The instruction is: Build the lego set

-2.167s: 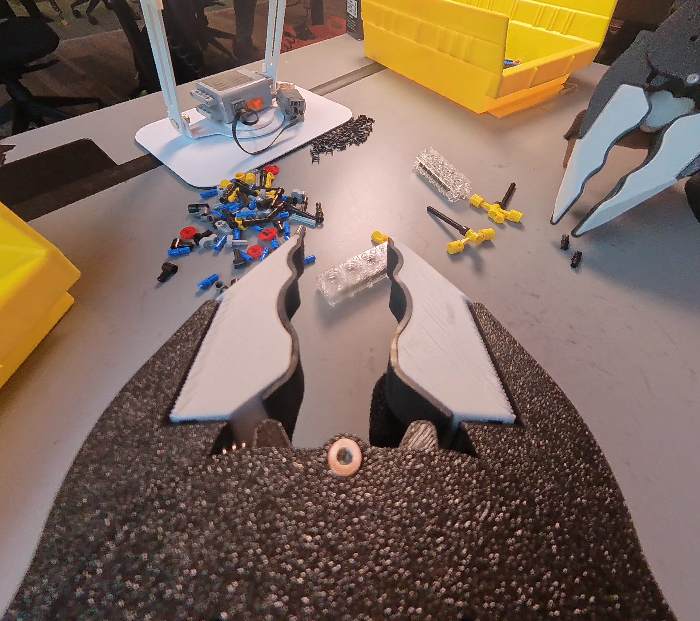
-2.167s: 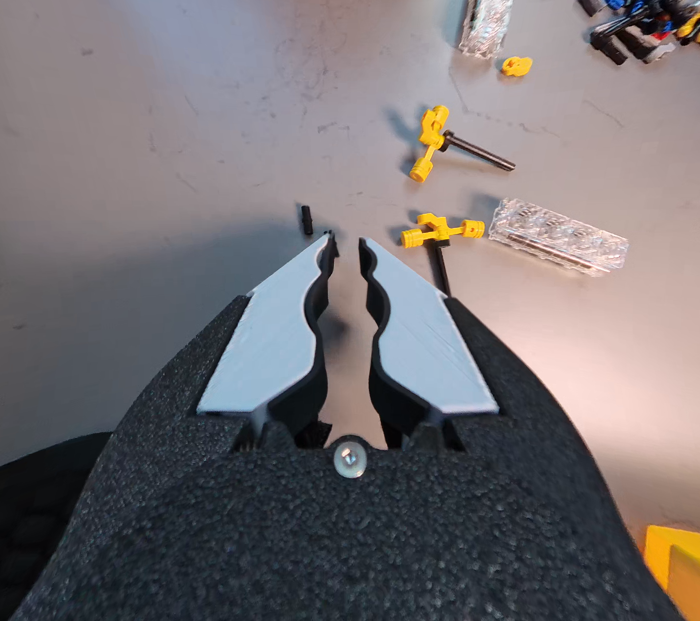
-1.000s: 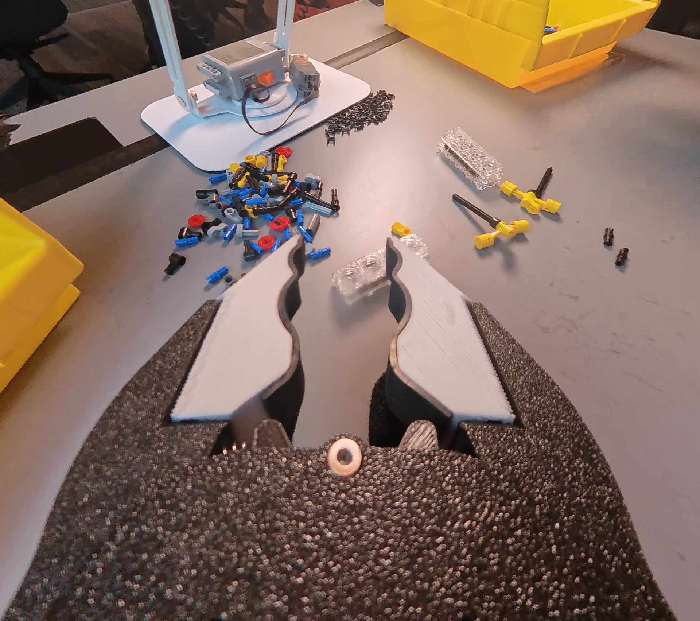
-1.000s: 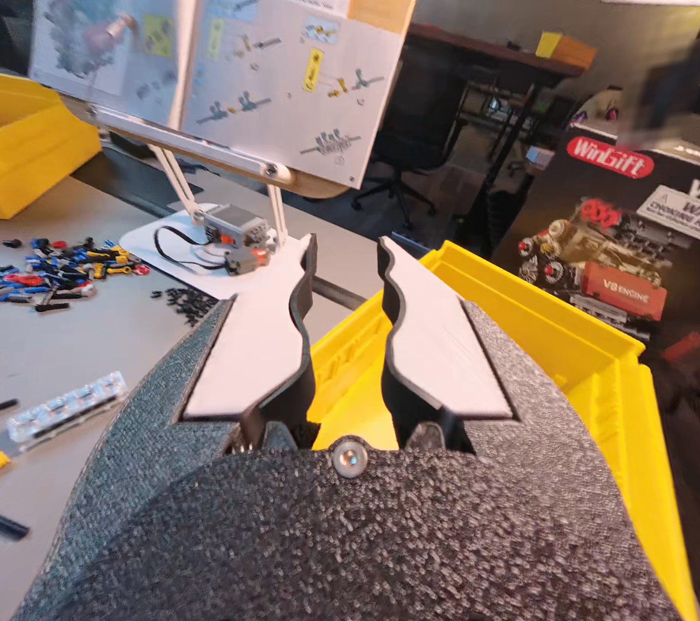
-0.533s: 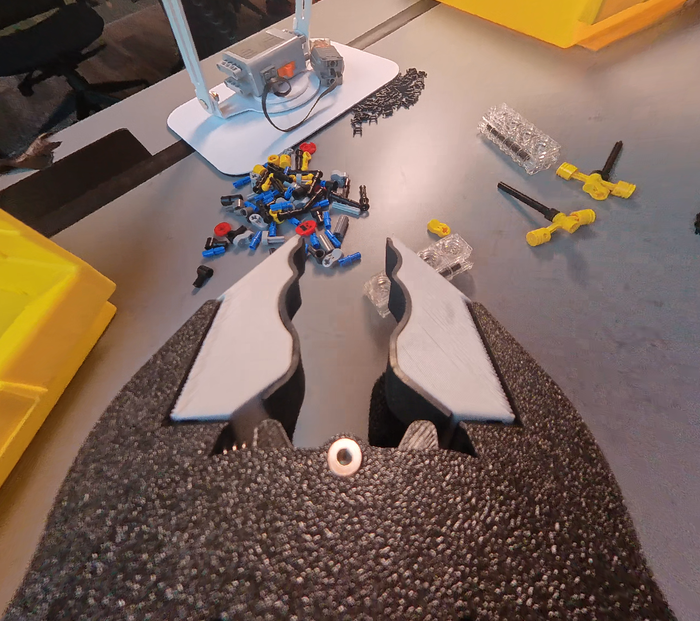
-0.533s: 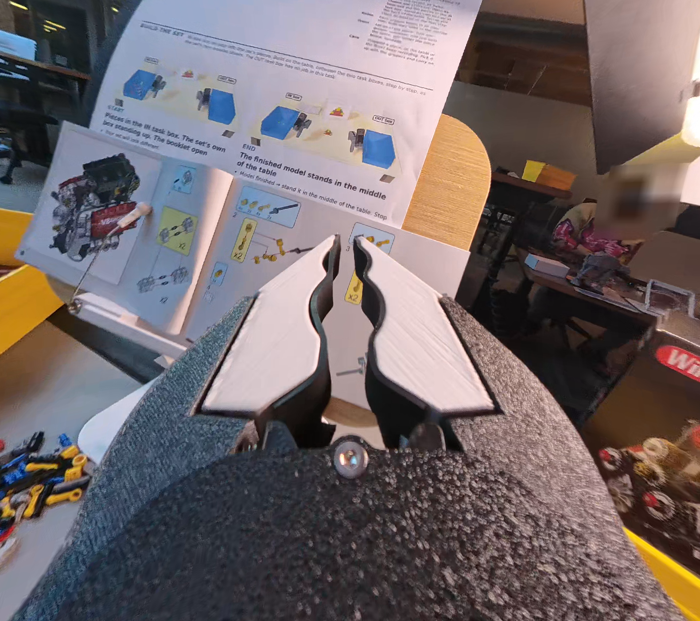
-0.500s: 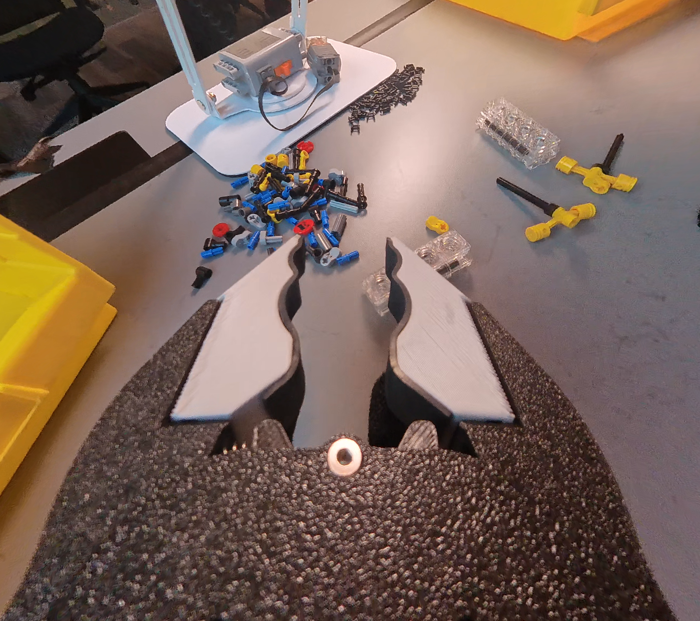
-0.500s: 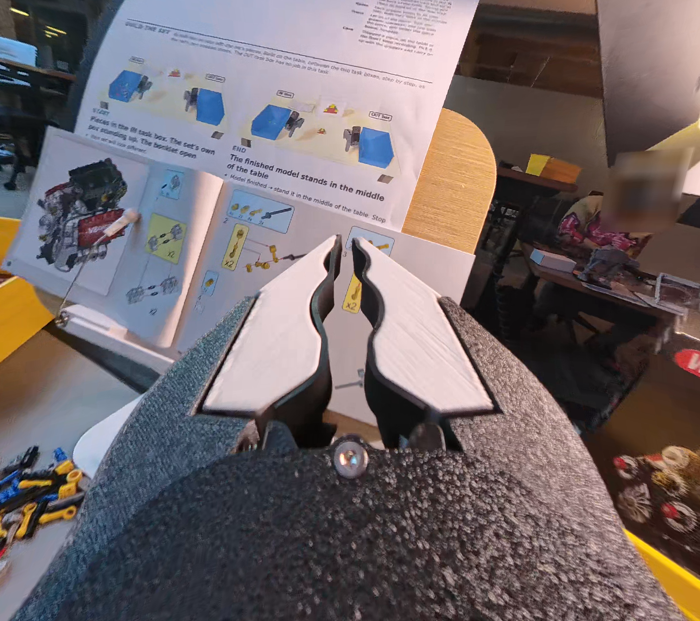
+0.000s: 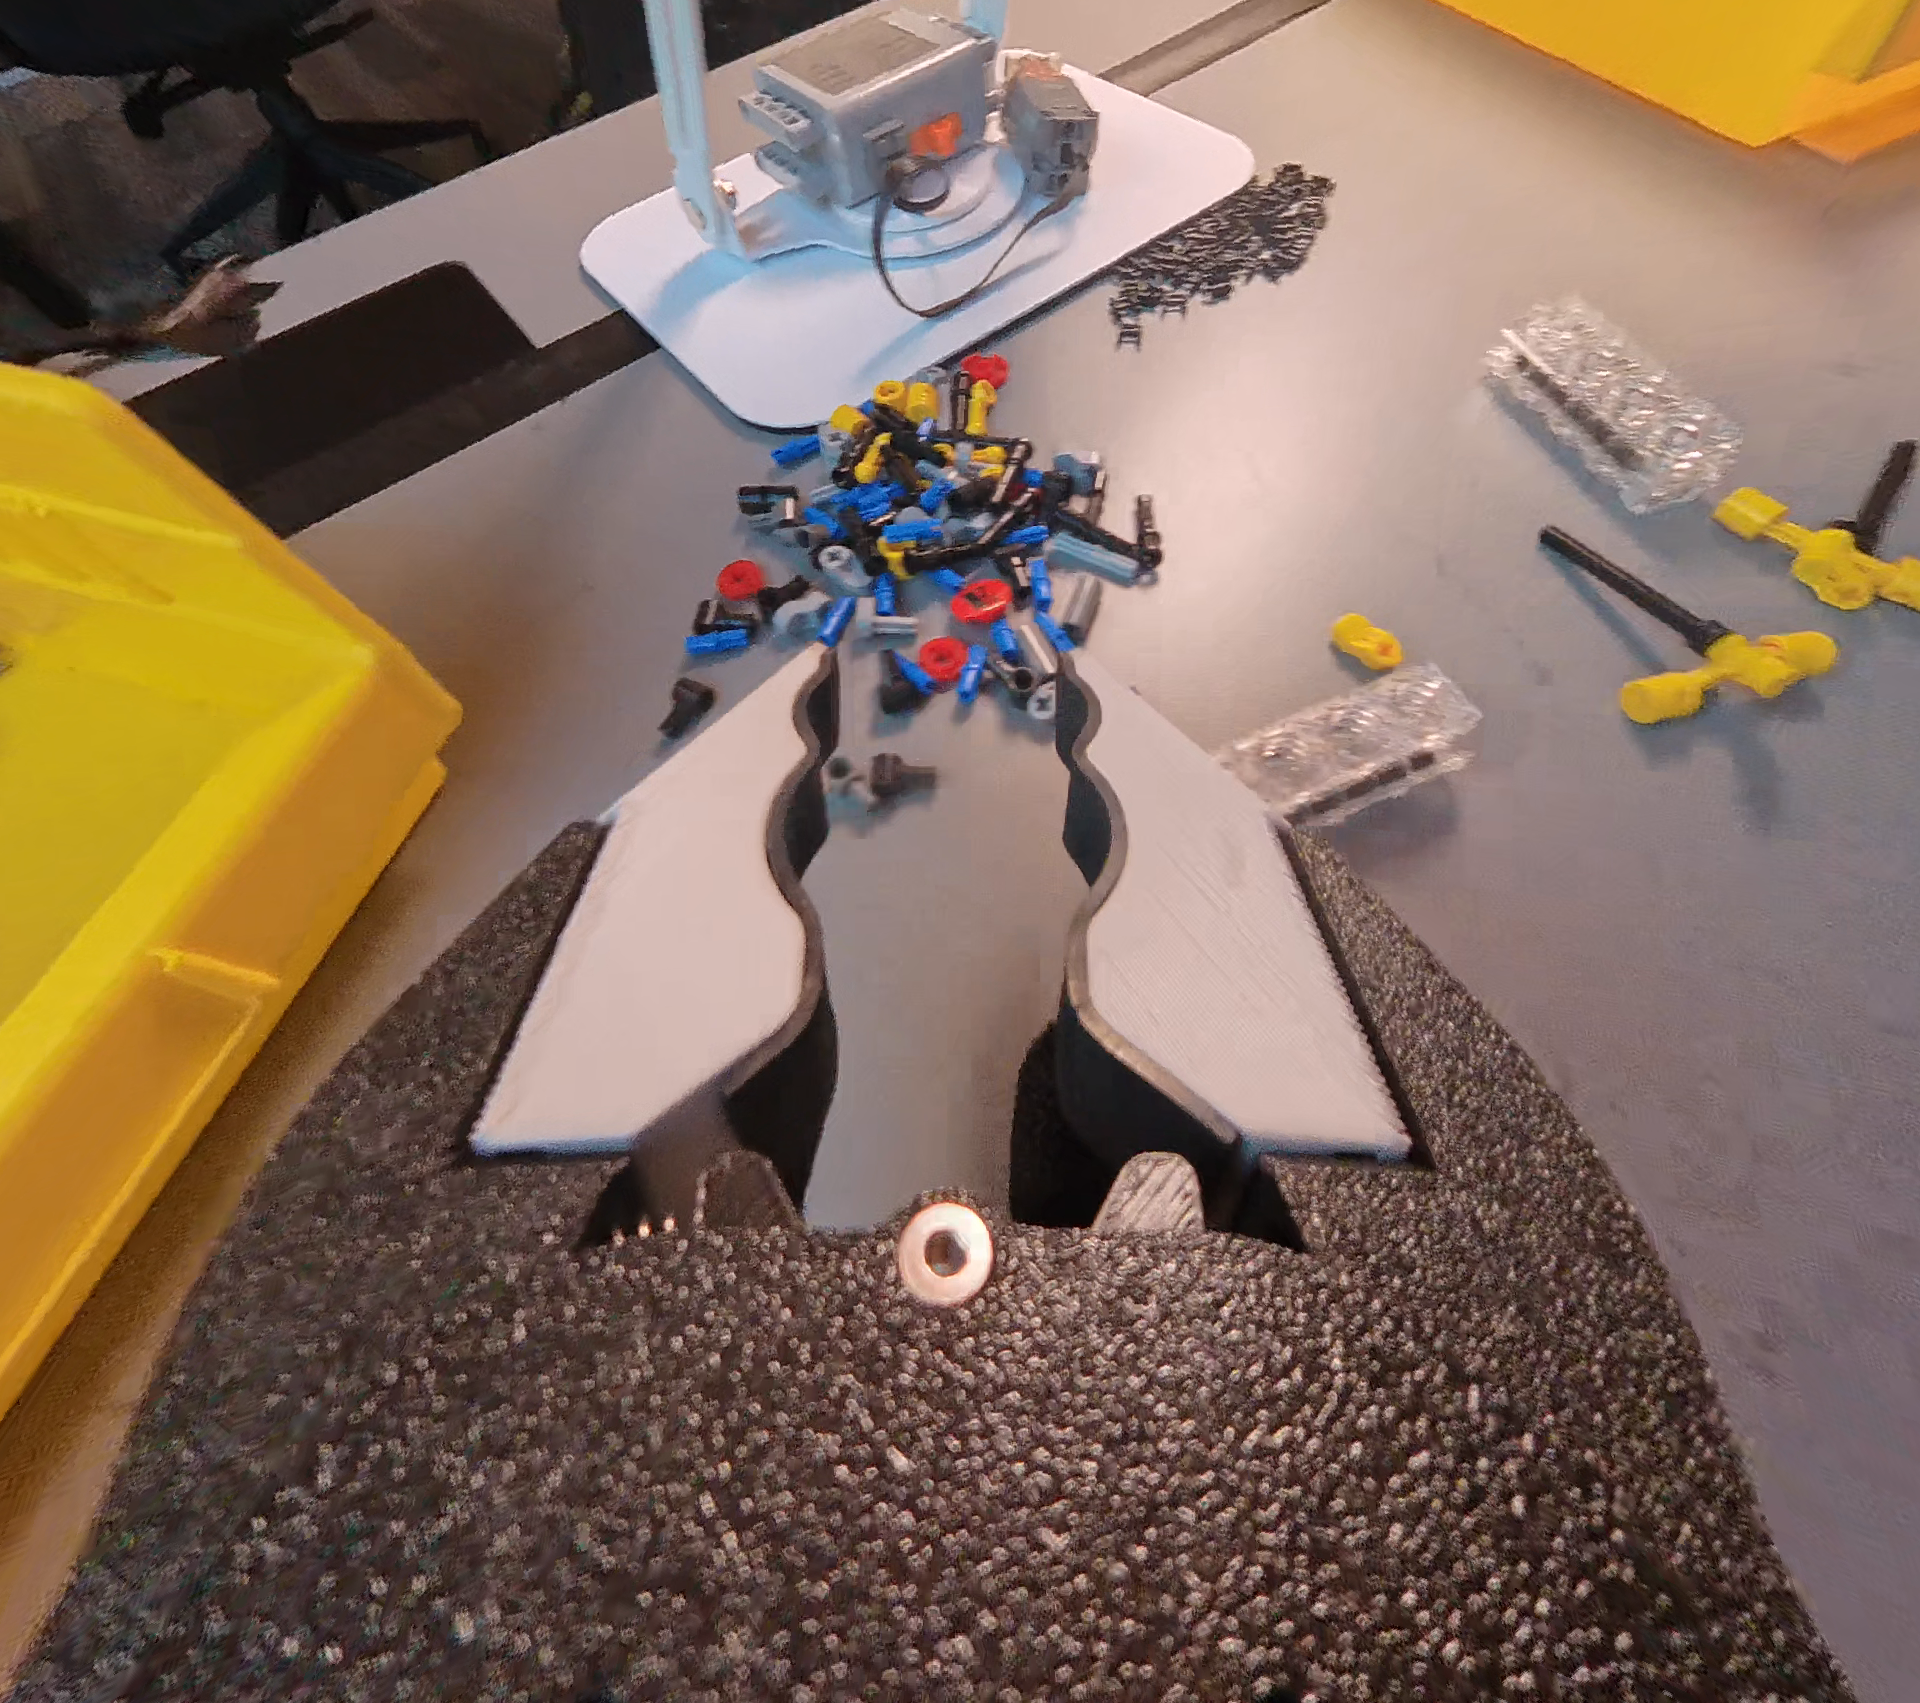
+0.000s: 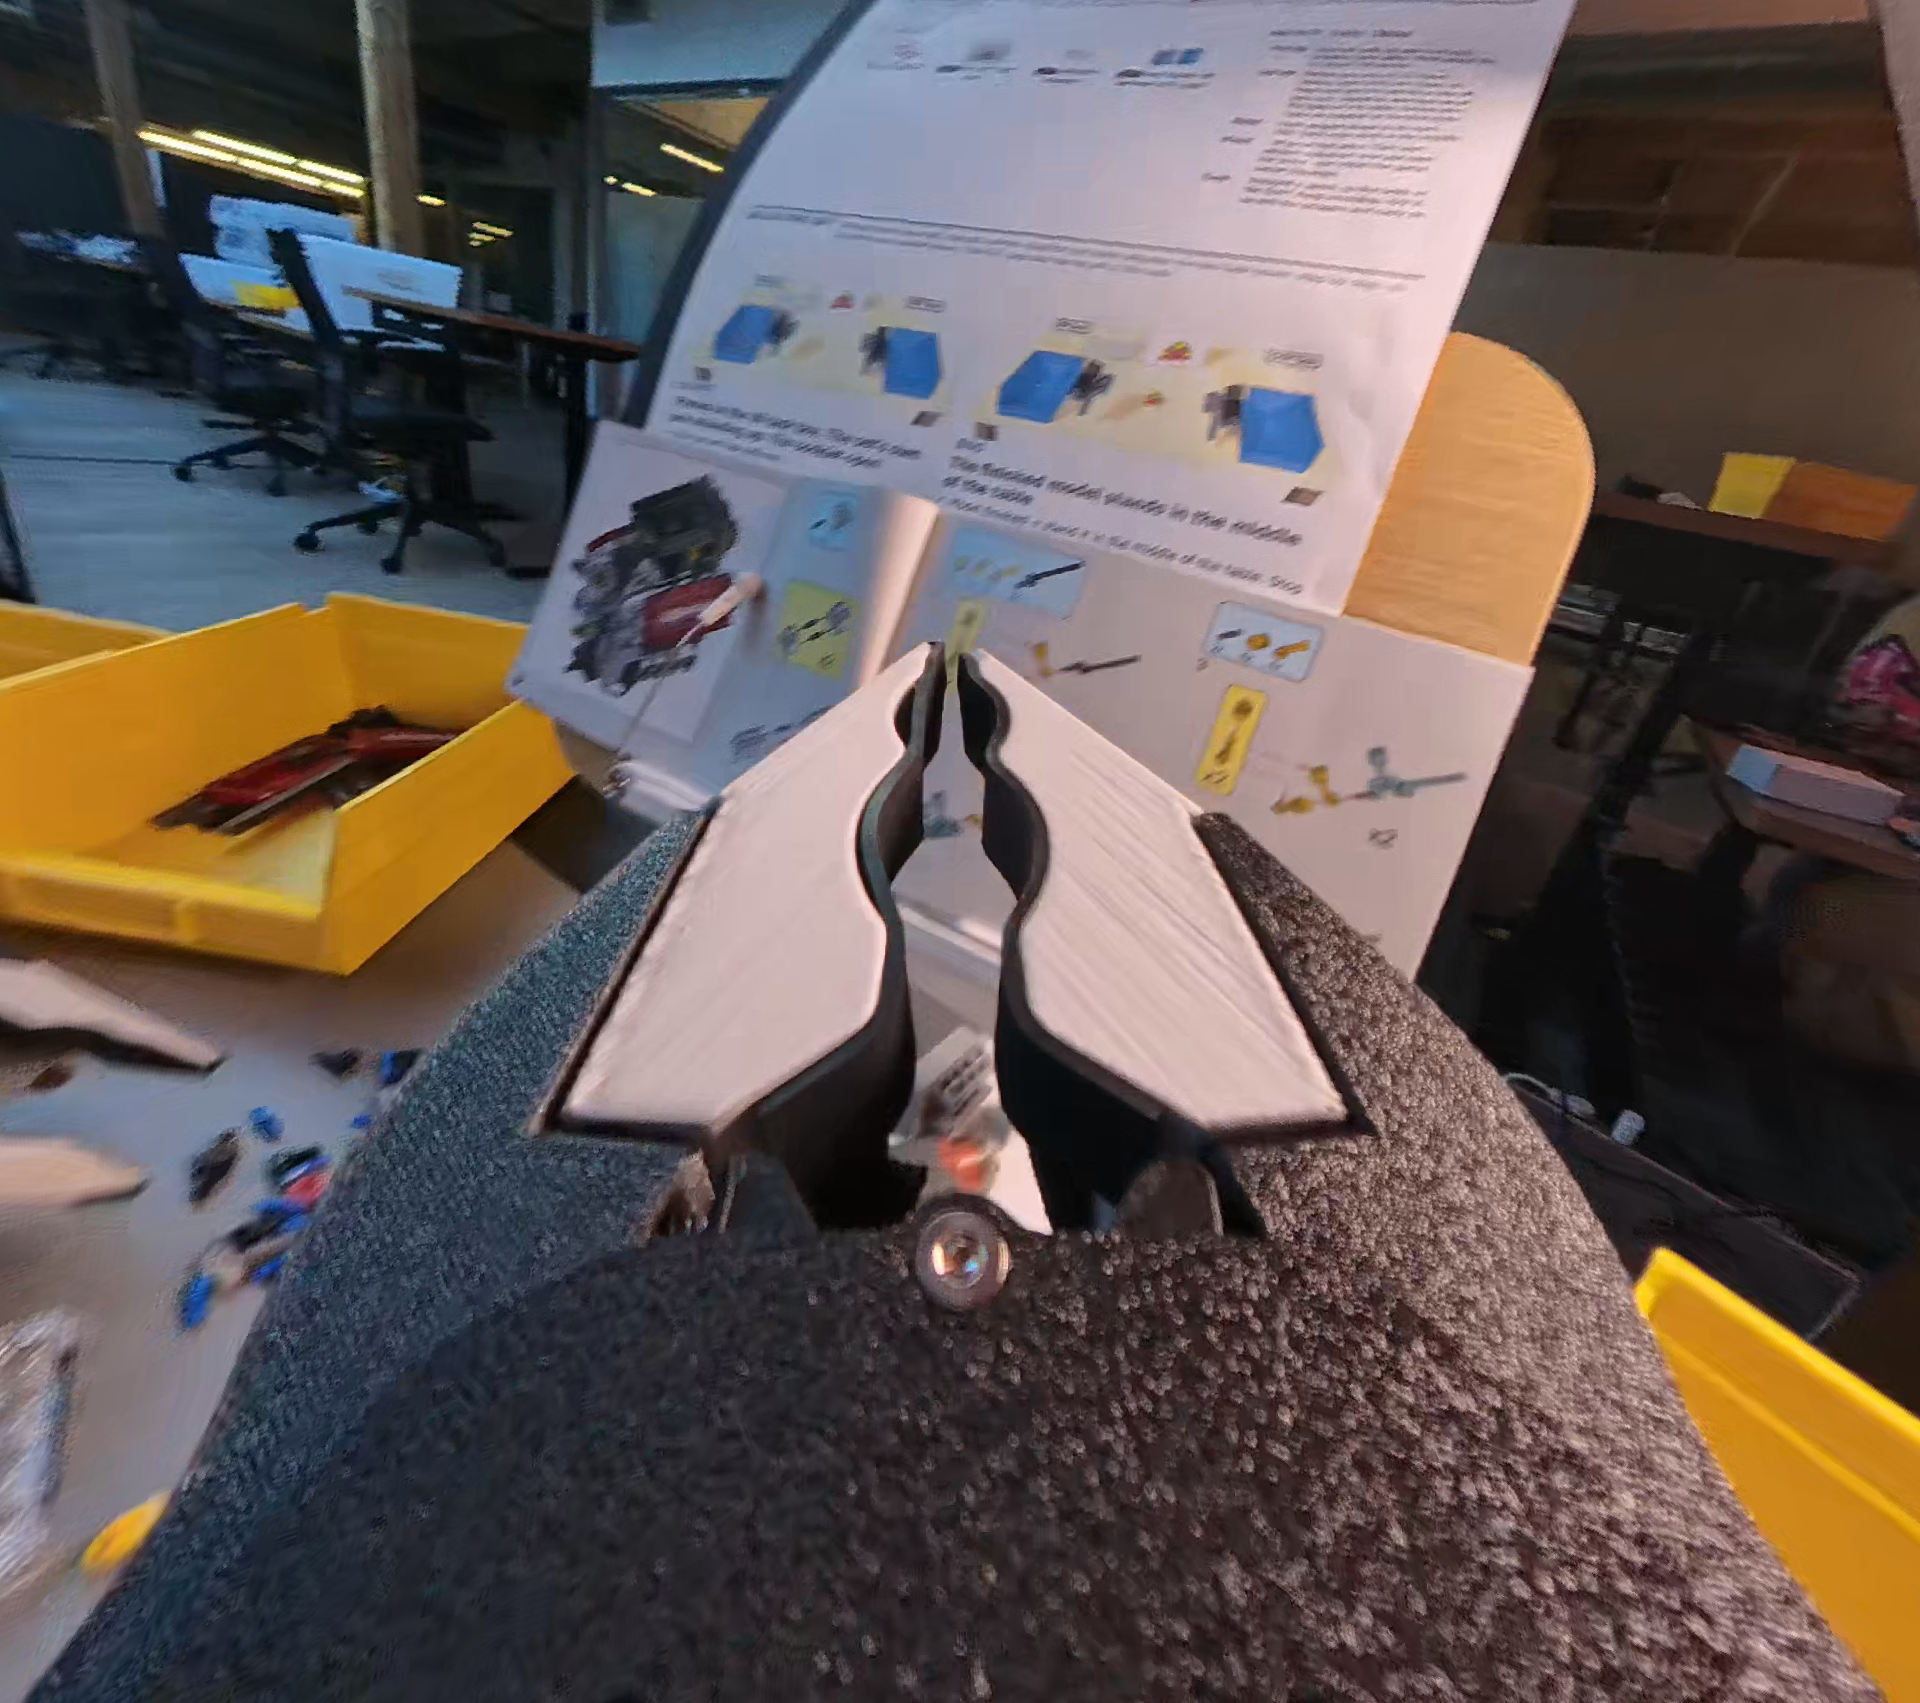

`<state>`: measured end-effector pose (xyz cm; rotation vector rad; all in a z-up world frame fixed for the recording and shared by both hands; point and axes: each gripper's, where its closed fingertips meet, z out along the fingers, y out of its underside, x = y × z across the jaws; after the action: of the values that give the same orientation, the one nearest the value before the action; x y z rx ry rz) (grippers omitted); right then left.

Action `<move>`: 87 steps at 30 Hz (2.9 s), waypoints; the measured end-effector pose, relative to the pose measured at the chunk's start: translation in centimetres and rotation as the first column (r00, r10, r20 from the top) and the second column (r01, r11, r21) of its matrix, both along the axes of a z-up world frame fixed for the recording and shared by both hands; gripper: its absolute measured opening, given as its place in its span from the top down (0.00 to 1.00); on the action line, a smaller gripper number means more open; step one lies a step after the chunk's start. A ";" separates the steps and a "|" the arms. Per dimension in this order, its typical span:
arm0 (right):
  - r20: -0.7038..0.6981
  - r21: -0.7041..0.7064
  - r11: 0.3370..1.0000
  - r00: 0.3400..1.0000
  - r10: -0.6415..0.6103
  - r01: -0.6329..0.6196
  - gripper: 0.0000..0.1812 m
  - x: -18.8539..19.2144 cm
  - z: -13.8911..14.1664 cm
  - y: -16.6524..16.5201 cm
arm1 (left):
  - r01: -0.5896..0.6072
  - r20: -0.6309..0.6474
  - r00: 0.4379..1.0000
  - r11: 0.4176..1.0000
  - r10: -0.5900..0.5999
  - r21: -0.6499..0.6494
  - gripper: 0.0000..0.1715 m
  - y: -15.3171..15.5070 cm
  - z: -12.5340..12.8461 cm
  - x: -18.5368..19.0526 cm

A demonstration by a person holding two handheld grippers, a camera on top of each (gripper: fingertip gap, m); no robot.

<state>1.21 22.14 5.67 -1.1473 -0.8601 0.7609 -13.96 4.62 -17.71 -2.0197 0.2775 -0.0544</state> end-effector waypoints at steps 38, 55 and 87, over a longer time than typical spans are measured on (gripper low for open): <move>0.267 -0.099 0.983 0.947 0.177 -0.156 0.98 6.2 -17.3 -15.7 | 0.073 0.000 0.997 0.972 -0.074 -0.224 0.95 11.7 -2.1 -0.7; 0.264 0.236 0.965 0.963 0.050 -0.115 0.90 0.7 -12.9 -22.0 | 0.170 0.959 -0.013 0.945 -0.282 0.280 0.96 -1.4 11.9 11.7; 0.624 -0.411 0.872 0.779 0.058 0.264 0.82 30.0 -20.0 -14.3 | 0.137 0.891 0.374 0.965 -0.258 0.222 1.00 -4.2 7.9 8.3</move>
<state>31.26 7.88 -14.32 -1.9515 -1.1738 0.5012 -5.70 0.40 -9.77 -1.5274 -0.2103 -1.2747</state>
